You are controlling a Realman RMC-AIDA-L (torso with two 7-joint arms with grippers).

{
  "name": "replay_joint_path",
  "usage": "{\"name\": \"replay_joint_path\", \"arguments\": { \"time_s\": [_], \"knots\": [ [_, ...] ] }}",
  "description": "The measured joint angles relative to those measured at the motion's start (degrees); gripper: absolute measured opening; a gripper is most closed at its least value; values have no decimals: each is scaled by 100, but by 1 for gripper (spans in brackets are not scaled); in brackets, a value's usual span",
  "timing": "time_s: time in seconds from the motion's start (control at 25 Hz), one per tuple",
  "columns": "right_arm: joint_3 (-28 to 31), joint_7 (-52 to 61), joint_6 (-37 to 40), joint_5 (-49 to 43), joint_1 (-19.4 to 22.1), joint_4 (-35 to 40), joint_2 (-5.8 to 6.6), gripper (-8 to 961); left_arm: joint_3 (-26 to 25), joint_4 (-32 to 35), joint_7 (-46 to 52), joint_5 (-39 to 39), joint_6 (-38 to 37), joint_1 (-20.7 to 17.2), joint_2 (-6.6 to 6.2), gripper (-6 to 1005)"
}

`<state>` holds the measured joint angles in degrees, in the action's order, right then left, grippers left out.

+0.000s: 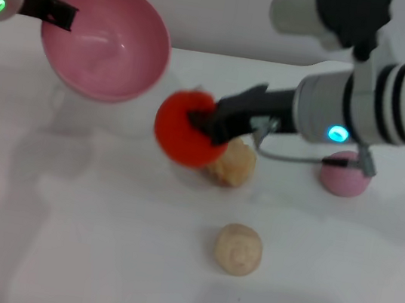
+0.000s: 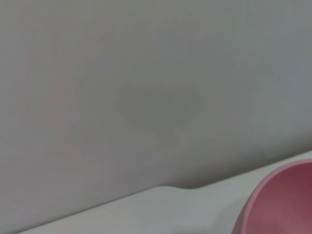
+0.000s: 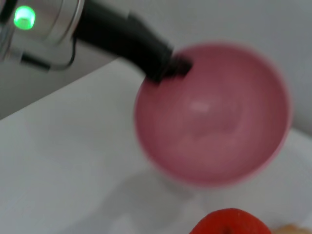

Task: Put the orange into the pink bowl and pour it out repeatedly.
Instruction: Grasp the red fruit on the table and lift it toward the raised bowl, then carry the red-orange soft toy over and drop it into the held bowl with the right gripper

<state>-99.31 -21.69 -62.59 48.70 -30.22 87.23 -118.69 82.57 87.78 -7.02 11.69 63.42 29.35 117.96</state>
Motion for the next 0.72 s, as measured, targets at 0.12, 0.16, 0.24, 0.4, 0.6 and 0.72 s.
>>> {"name": "replay_joint_path", "arguments": {
  "time_s": [0.12, 0.16, 0.24, 0.4, 0.6, 0.72],
  "knots": [
    [149, 41, 13, -184, 17, 318, -7, 76, 190, -78, 10, 30, -25, 4, 11, 57],
    [193, 43, 21, -206, 18, 412, -8, 72, 243, -88, 20, 41, -28, 5, 12, 58],
    [270, 44, 34, -241, -4, 578, -10, 64, 446, -99, 47, 103, -34, 24, 21, 58],
    [369, 45, 56, -272, -121, 670, -10, 56, 685, -106, 57, 260, -37, 112, 25, 58],
    [396, 42, 103, -357, -220, 577, -15, 78, 900, -106, 65, 358, -16, 225, 29, 59],
    [390, 46, 226, -398, -220, 462, -24, 91, 937, -106, 66, 396, -12, 263, 32, 59]
  ]
}}
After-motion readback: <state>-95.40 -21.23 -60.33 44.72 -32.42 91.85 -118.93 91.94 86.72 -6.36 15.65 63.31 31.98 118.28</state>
